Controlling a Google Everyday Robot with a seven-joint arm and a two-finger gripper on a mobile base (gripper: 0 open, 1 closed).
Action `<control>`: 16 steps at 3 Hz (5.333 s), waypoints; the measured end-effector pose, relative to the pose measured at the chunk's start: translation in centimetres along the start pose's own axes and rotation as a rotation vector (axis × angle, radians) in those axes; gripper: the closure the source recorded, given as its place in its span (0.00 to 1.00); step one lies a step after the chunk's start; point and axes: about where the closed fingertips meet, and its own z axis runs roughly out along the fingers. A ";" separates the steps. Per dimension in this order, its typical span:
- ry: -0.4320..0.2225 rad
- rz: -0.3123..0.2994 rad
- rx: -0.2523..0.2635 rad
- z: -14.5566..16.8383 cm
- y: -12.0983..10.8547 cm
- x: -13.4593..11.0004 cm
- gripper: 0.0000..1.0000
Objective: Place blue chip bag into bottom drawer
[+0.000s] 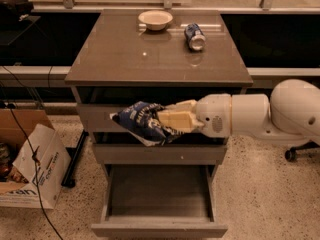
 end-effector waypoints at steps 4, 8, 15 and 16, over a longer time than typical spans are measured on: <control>-0.020 0.444 0.081 7.1 -4.7 17.4 1.00; 0.035 0.567 0.151 9.3 -13.0 29.4 1.00; 0.184 0.913 0.432 17.0 -27.4 55.1 0.73; 0.209 0.984 0.441 17.5 -27.0 57.7 0.50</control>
Offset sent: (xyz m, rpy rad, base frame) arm -0.0152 0.0235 -0.2062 0.0935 0.4352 -0.1761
